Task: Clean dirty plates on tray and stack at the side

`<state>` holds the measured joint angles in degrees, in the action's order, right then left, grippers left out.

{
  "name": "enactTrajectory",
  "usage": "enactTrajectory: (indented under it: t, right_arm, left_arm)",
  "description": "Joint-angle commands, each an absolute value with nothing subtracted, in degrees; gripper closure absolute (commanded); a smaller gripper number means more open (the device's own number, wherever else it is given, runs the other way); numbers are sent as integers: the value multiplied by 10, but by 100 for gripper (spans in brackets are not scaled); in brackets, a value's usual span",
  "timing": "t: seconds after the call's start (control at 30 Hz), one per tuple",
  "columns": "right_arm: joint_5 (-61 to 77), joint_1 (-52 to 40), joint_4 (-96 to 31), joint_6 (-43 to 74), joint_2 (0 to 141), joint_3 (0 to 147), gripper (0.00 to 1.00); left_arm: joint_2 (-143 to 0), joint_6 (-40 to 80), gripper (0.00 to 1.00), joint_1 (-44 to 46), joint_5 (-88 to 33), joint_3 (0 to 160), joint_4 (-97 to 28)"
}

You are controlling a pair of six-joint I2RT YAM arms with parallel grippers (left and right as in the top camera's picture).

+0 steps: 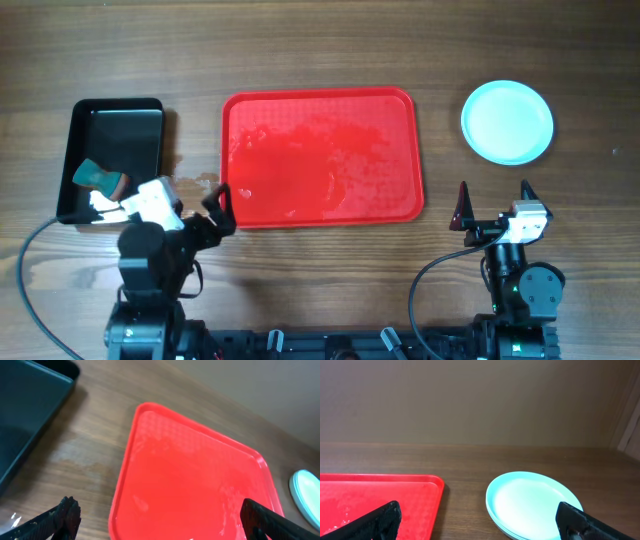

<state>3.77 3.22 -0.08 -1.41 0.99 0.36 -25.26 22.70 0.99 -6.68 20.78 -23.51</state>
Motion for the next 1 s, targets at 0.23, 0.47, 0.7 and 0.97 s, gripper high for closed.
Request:
enactTrajectory:
  t: [0.23, 0.47, 0.7, 0.97]
  right_arm:
    - [34, 35, 1, -19, 2, 3, 0]
    - [34, 35, 1, -19, 2, 3, 0]
    - [34, 35, 1, -19, 2, 3, 0]
    - [34, 35, 1, -19, 2, 3, 0]
  left_arm:
    - [-98, 197, 0, 19, -65, 33, -70]
    - [-47, 179, 0, 19, -65, 3, -15]
    - [-2, 137, 0, 17, -50, 3, -40]
    - [-2, 121, 0, 16, -48, 3, -41]
